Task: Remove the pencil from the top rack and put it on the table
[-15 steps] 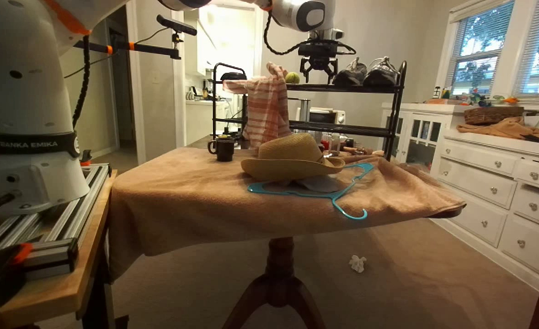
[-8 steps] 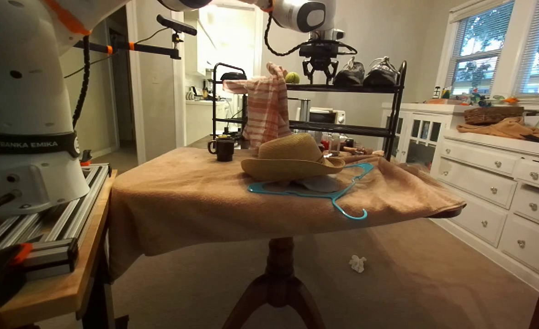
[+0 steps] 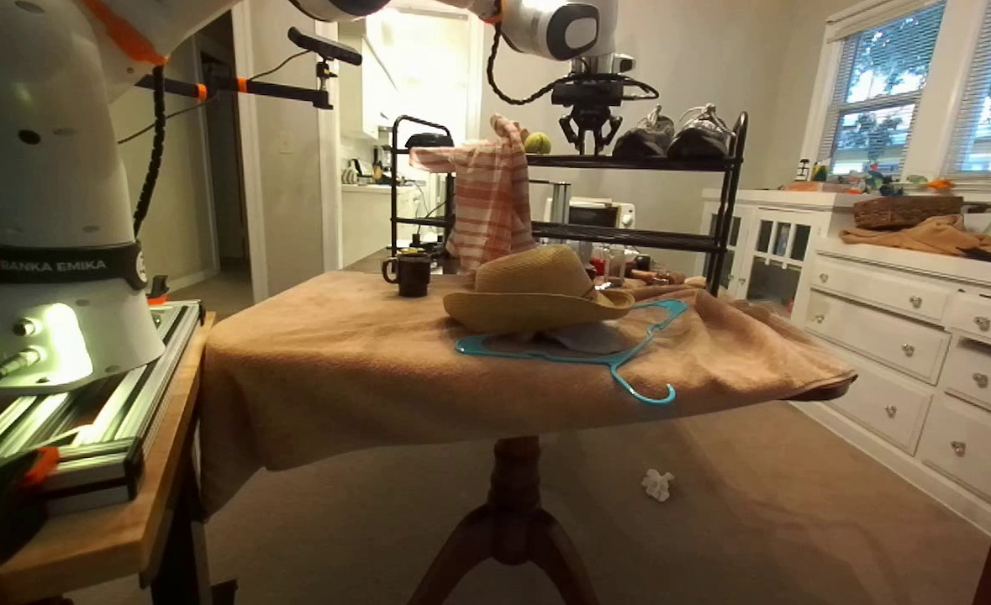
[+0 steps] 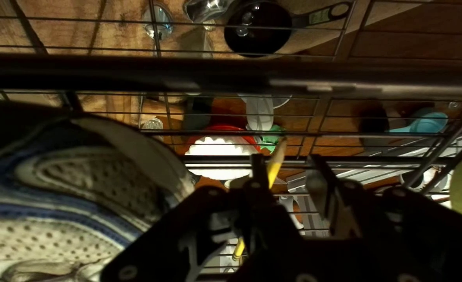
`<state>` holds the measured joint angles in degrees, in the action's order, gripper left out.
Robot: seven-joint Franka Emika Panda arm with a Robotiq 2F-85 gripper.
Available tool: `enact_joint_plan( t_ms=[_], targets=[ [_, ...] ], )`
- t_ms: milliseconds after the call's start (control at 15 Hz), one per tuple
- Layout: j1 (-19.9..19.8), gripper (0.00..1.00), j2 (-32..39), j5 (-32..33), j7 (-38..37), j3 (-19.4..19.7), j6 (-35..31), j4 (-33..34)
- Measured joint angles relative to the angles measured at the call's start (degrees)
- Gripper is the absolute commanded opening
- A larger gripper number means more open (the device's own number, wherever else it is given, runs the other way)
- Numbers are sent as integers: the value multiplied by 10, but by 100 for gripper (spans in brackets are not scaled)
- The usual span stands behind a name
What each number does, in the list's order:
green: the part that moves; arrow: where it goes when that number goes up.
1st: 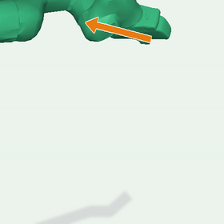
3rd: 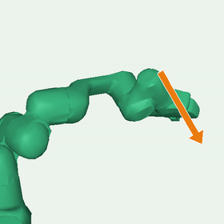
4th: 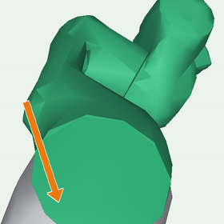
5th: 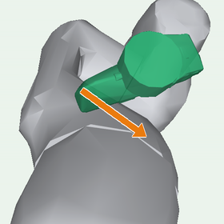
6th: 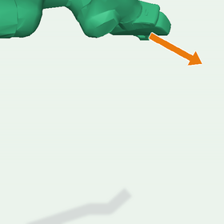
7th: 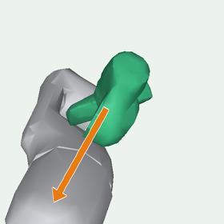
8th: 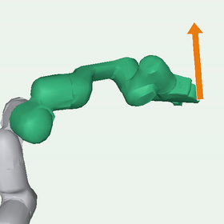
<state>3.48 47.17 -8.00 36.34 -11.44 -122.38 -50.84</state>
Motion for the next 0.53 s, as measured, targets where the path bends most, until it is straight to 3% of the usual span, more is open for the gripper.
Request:
enact_joint_plan(
  t_ms=[200, 333, 400, 533],
  targets=[
    [0, 13, 0, 1, 0, 0, -1, 0],
    [0, 4, 0, 1, 0, 0, -2, 0],
    [1, 0, 0, 2, 0, 0, -2, 0],
    [1, 2, 0, 3, 0, 0, -3, 1]
  ],
)
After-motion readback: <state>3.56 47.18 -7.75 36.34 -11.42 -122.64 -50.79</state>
